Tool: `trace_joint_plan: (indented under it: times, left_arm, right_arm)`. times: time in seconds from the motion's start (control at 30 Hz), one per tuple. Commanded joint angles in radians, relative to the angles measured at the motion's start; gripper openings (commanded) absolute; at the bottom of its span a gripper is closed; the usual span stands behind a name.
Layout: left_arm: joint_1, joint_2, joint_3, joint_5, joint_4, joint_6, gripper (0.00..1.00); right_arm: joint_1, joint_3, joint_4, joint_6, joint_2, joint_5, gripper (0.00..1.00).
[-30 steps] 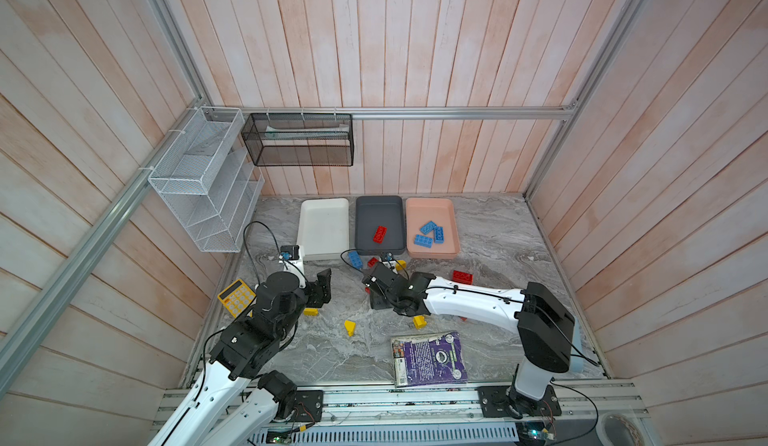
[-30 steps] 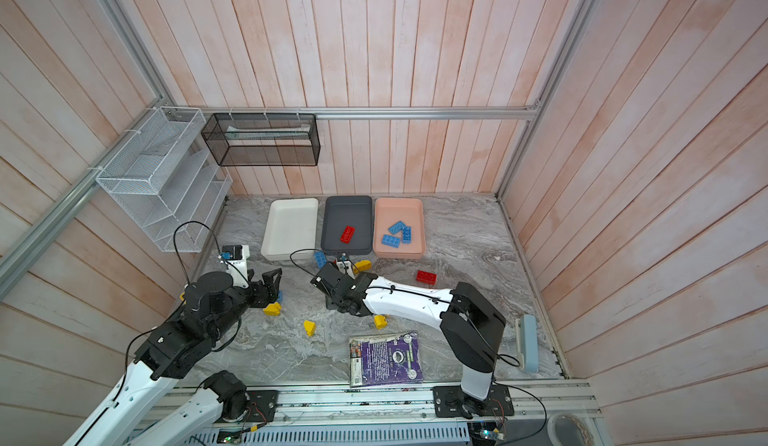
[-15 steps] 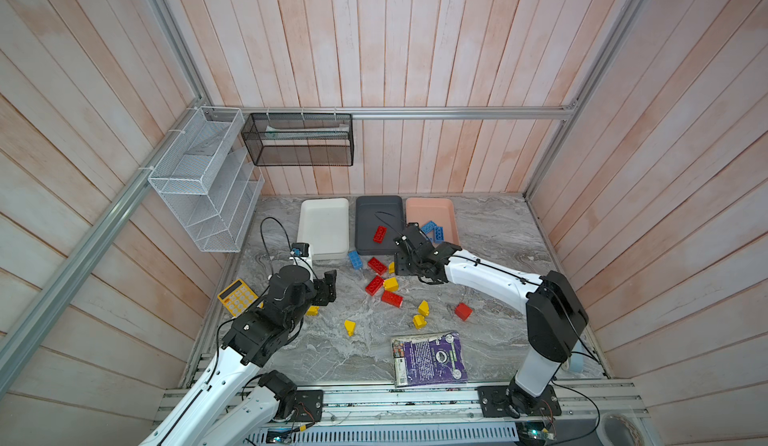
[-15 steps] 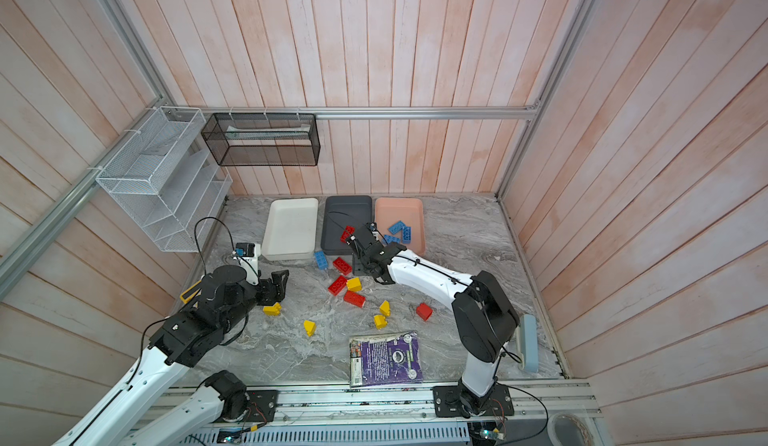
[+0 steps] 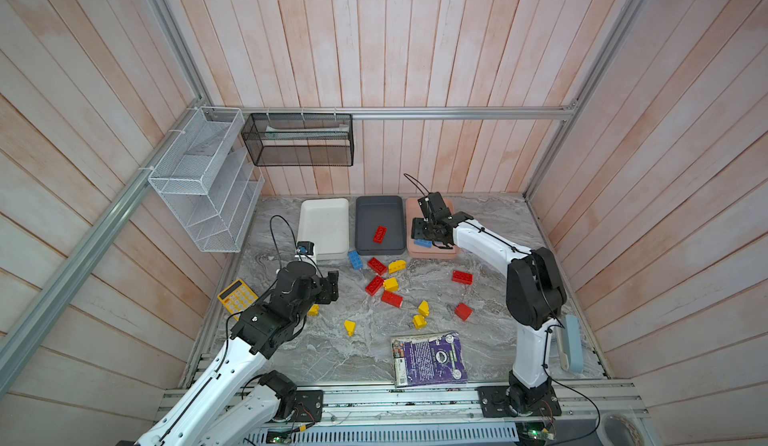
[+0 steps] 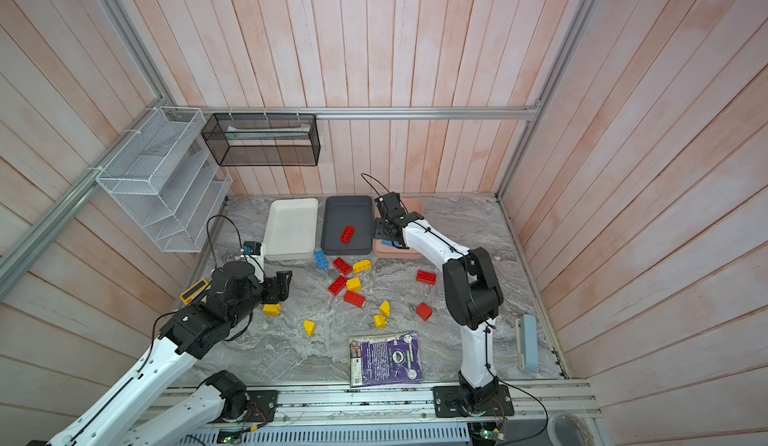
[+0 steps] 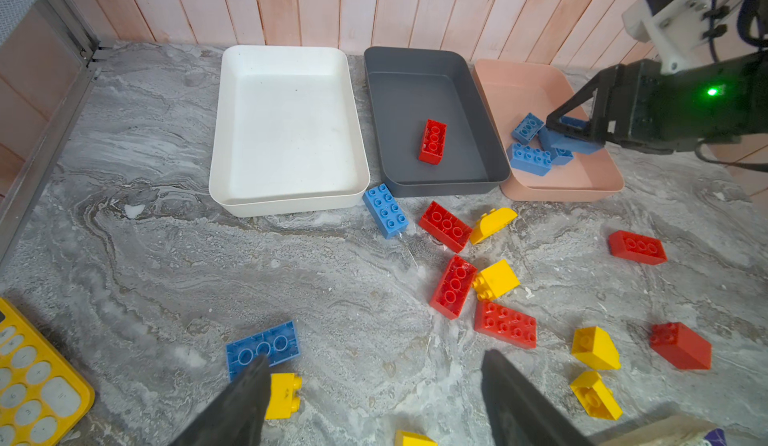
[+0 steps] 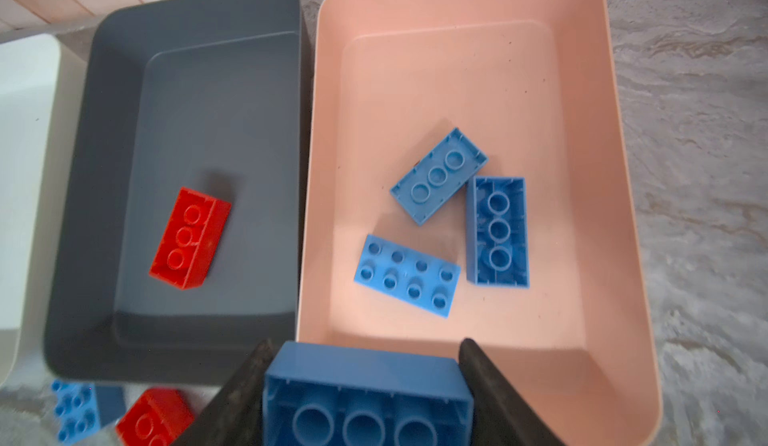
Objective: Sort the legos into containers by color
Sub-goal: 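Carry the blue brick into the pink tray and release it with the right gripper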
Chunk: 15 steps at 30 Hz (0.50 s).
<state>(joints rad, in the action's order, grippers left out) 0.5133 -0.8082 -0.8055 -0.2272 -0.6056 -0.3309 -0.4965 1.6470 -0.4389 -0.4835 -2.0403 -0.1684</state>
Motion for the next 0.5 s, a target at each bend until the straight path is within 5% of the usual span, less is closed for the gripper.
trace_joint_plan:
  times: [0.0,0.27,0.47]
  left_arm:
    - [-0.017,-0.006,0.014,0.032,0.024,0.02,0.81]
    - [-0.027,-0.019,0.014,0.037,0.024,0.015,0.81]
    - [-0.034,-0.038,0.012,0.025,0.02,0.009,0.81]
  right_arm:
    - [0.029,0.102,-0.013,0.025,-0.076,0.036,0.58]
    - [0.072,0.281,-0.064,0.028,-0.198,0.051,0.82]
    - [0.072,0.271,-0.06,0.028,-0.16,0.045,0.87]
